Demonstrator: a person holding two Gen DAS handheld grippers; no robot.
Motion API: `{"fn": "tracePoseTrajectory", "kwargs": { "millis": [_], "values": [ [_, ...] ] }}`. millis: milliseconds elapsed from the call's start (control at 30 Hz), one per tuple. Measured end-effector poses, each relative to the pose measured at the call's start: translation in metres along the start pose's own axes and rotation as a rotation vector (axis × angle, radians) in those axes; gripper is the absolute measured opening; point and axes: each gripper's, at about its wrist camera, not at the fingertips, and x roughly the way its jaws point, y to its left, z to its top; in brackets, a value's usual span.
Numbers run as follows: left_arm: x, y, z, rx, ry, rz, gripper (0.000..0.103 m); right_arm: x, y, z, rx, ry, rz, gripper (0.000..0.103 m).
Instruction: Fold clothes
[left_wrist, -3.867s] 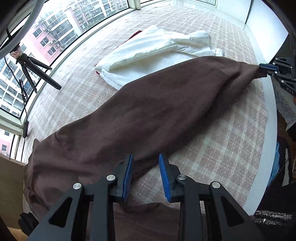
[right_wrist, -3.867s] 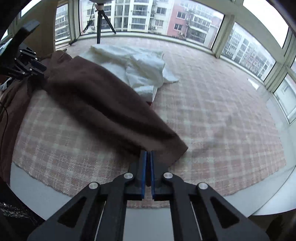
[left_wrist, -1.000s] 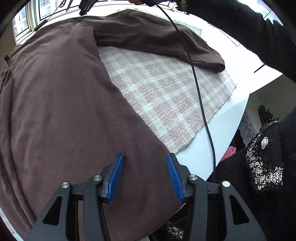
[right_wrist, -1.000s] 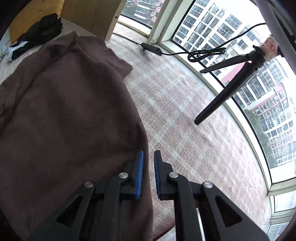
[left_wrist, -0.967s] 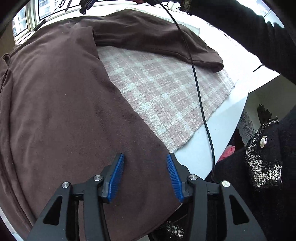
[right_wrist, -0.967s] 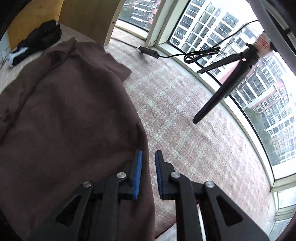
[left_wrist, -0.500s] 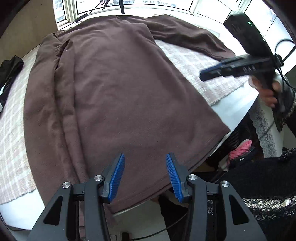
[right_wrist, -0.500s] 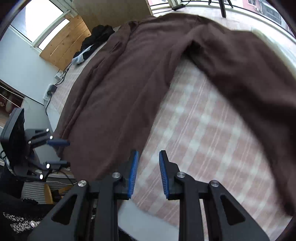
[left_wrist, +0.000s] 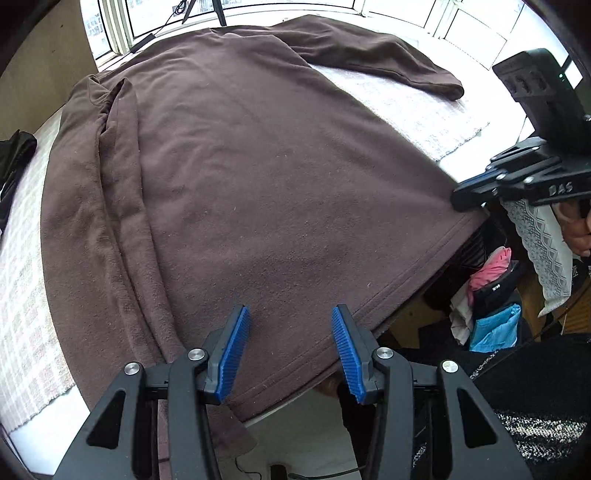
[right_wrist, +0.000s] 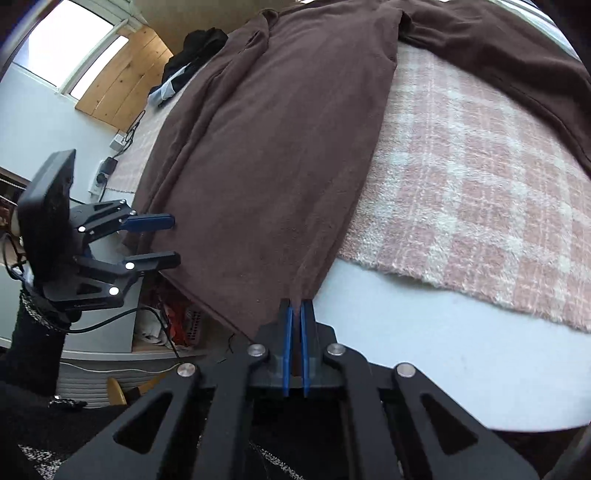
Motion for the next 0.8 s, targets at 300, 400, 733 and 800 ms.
{"fn": "tracePoseTrajectory", "kwargs": {
  "millis": [300,400,733,800],
  "values": [
    [-0.019,-0.046,0.057,0.163,-0.067,-0.024,0.044,-0.085,-0.037,-0.021,0.085,-0.156,-0.073,0.013],
    [-0.017,-0.073,0.094,0.239,-0.095,-0.049,0.044,-0.153,-0.105,-0.019,0.203,-0.316,-0.268,0.040],
    [0.011,-0.064,0.142,0.201,-0.048,-0.037,0.044,-0.179,-0.298,0.022,0.426,-0.347,-0.365,0.061],
    [0.012,-0.047,0.137,0.155,-0.040,-0.011,0.044,-0.171,-0.293,0.026,0.364,-0.344,-0.310,0.060]
  ]
}}
